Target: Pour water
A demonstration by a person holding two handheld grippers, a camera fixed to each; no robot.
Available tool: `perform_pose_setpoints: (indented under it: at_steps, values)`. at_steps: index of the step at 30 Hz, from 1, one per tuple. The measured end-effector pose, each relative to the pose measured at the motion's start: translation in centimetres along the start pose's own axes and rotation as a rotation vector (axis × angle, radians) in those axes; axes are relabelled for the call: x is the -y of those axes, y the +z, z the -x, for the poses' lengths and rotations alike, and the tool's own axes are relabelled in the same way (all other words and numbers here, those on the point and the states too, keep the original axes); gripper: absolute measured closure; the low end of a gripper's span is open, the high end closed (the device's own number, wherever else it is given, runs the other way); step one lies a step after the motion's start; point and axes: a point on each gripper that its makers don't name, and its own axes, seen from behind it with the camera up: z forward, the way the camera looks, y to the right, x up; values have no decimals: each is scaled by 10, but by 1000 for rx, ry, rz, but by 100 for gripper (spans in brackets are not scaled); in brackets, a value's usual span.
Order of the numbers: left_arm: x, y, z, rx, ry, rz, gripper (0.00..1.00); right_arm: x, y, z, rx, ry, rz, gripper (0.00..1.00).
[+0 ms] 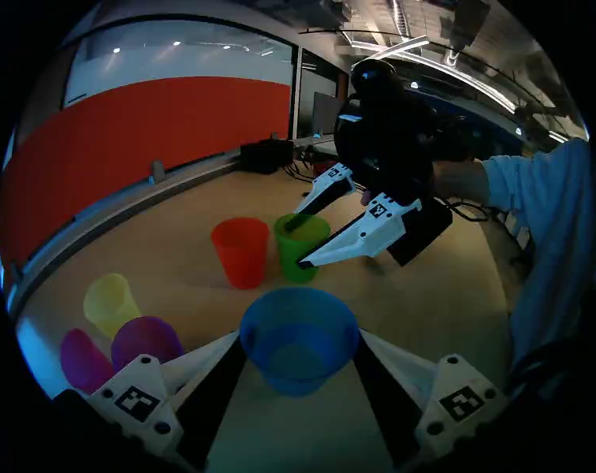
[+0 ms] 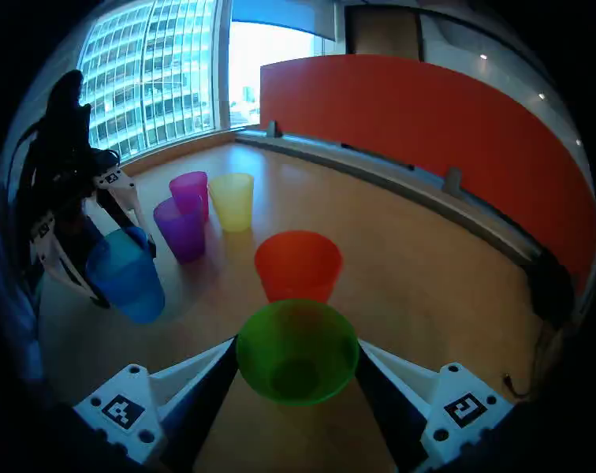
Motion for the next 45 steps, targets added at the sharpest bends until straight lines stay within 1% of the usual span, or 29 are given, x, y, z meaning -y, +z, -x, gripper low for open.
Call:
perform_pose_setpoints:
  at_steps: [2,9,15,21,27,38,45]
  values:
    - [1,-3,0,-4,-5,-5,12,0,1,-1,-3,-2,2,7]
    - [4,-15,1,-19,-18,-21,12,4,1,-4,-14,1,0,8]
    - [8,-24,-3,-44,-31,-40,13,4,-7,-12,-35,12,8,8]
    - [13,-38,-9,-77,-42,-65,13,7,-21,-23,-64,9,16,8]
    - [18,-54,-20,-121,-39,-103,13,15,-38,-38,-102,-4,21,8]
    - [28,-94,-42,-207,-23,-189,13,31,-75,-75,-206,-43,46,8]
    - [37,-117,-56,-256,-19,-238,13,42,-93,-97,-279,-53,60,8]
